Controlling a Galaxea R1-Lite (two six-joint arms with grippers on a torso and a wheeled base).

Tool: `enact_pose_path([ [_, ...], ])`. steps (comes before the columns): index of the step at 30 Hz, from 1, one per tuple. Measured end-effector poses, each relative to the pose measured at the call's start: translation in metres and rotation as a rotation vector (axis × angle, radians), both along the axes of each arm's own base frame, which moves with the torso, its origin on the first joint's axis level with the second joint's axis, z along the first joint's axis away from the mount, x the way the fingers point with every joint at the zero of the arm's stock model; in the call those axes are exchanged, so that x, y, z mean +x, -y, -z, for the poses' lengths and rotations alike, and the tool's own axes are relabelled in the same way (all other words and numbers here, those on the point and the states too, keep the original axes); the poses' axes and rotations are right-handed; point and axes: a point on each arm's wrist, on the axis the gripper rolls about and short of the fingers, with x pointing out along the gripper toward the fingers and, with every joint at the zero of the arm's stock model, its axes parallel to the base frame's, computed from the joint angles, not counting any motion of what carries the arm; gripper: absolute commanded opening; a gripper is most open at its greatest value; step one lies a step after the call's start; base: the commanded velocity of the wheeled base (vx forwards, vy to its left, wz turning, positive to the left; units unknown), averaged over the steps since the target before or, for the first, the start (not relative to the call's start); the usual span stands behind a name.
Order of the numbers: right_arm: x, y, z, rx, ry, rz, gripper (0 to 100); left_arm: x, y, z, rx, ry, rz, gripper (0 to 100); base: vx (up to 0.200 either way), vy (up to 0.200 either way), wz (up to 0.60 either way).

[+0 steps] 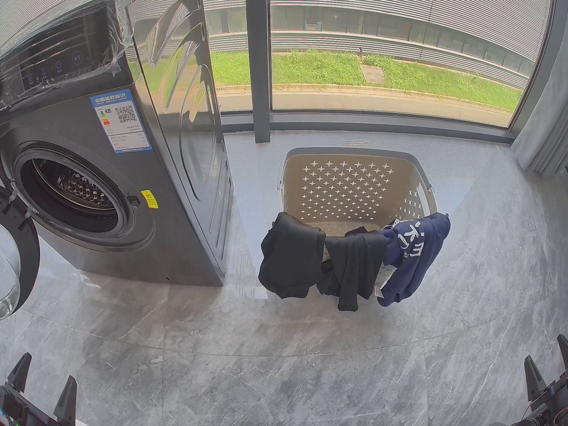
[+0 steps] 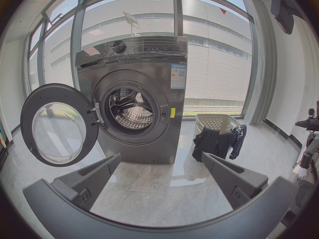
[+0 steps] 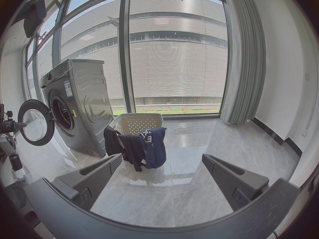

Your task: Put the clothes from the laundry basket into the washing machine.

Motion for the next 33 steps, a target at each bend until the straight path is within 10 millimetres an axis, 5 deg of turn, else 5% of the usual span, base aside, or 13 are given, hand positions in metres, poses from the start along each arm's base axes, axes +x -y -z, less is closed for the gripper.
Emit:
enact_pose_path([
  [14, 0.0, 0.0, 0.0, 0.0, 0.0, 0.0, 100, 0.0, 0.0, 0.0, -0.001, 0.0, 0.001, 100, 0.0, -0.2, 0.0],
  [33, 0.0, 0.0, 0.0, 0.0, 0.0, 0.0, 100, 0.0, 0.0, 0.0, -0.004, 0.0, 0.004, 100, 0.011, 0.0, 0.0],
])
